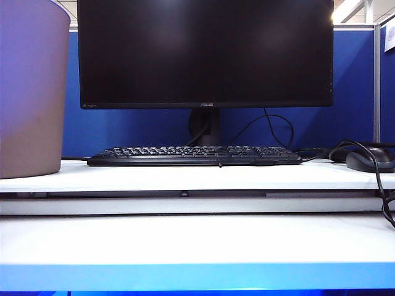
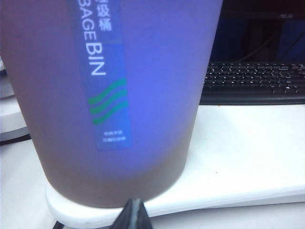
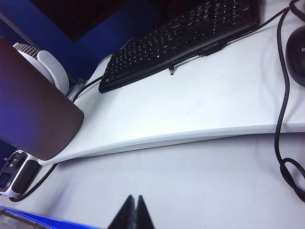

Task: Pick up all paper balls from the table and place them in the pink trash can.

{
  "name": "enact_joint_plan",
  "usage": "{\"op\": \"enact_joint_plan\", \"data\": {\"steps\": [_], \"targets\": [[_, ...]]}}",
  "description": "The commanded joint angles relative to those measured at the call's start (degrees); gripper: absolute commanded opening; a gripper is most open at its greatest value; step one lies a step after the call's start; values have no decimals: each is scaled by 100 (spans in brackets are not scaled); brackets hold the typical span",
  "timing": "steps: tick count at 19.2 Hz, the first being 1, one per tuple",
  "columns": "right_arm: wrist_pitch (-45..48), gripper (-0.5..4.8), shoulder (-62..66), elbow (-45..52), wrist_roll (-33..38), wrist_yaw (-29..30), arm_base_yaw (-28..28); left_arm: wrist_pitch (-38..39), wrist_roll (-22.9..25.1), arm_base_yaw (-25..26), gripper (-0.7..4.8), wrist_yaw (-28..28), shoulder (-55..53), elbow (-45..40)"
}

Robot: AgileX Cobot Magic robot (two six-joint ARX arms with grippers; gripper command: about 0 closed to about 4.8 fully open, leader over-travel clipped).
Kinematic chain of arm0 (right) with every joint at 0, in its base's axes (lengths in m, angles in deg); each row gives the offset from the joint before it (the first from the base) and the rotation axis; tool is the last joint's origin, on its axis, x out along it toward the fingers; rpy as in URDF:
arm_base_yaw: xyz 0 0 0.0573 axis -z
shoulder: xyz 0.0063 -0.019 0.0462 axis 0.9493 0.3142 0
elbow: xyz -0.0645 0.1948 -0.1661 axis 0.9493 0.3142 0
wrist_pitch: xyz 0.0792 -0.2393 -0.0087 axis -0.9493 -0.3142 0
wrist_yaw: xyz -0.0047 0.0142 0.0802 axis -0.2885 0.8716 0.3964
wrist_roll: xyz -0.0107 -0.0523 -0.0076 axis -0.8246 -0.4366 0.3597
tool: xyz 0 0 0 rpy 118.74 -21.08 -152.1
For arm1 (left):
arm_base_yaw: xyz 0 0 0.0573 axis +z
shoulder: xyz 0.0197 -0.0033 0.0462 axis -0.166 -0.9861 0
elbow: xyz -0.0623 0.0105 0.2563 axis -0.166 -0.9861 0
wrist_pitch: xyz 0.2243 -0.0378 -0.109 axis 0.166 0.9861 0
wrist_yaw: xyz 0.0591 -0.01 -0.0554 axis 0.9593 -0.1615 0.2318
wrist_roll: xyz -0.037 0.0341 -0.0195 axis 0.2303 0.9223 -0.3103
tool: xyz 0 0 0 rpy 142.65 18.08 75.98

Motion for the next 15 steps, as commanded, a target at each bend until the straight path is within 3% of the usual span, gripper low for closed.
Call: {"op": "enact_joint_plan", "data": {"steps": [1, 3, 8, 15], "targets": [[94, -5, -9, -42, -2, 15, -2, -94, -20, 13, -5, -13, 13, 2], [103, -5, -9, -42, -70, -15, -2, -94, -17, 13, -5, -13, 13, 2], [170, -5, -9, 92, -2286, -1036, 22, -94, -20, 13, -5, -13, 13, 2], [1598, -5, -9, 1049, -2625, -1893, 35, -94, -17, 13, -5, -13, 13, 2]]}}
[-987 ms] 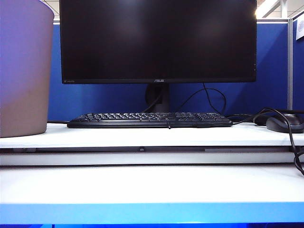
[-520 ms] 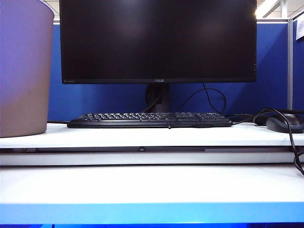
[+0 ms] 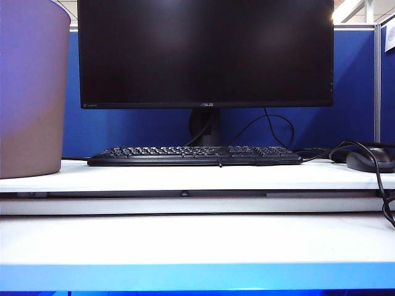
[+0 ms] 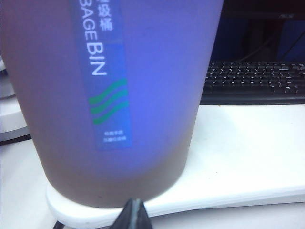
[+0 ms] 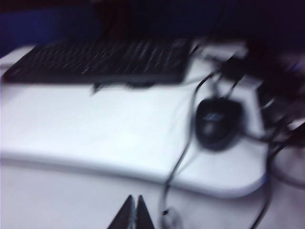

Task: Pick up all paper balls from the table and place them in the pink trash can.

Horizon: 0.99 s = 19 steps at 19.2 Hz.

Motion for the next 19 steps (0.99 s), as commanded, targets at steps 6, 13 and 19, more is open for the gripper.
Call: {"op": "enact_joint_plan", "data": {"steps": [6, 13, 19], "targets": [[1296, -5, -11, 885, -551, -540, 0, -94, -20, 11, -5, -13, 13, 2], [1668, -5, -11, 1233, -584, -546, 0, -94, -20, 11, -5, -13, 13, 2], [1825, -5, -13, 1294, -581, -697, -11, -94, -20, 11, -5, -13, 13, 2]]}}
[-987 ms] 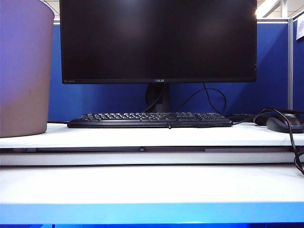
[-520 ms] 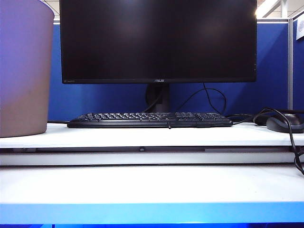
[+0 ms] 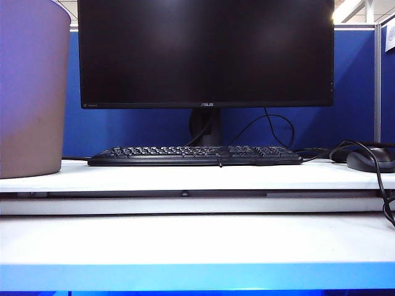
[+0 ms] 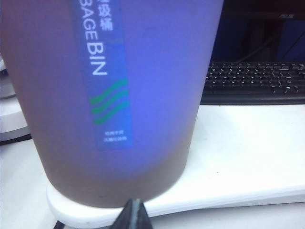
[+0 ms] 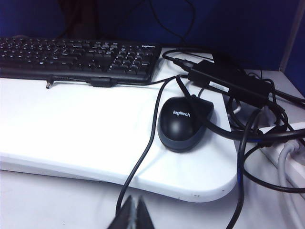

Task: Pick up all paper balls from the table and place them in the pink trash can.

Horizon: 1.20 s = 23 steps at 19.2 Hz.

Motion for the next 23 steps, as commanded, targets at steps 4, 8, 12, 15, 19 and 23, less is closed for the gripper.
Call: {"op": "enact_joint_plan", "data": {"steps": [4, 8, 12, 15, 19, 23], "targets": [[354, -5, -9, 22, -13, -302, -9, -94, -20, 11, -5, -13, 13, 2], [354, -5, -9, 20, 0, -299, -9, -94, -17, 11, -5, -13, 13, 2], [341, -5, -9, 20, 0, -238, -13, -94, -17, 11, -5, -13, 13, 2], [337, -5, -9, 20, 0, -238, -13, -94, -17, 11, -5, -13, 13, 2], [337, -5, -9, 20, 0, -238, -13, -94, -17, 11, -5, -15, 13, 2], [337, -5, -9, 20, 0, -238, -11, -94, -20, 11, -5, -13, 13, 2]]}}
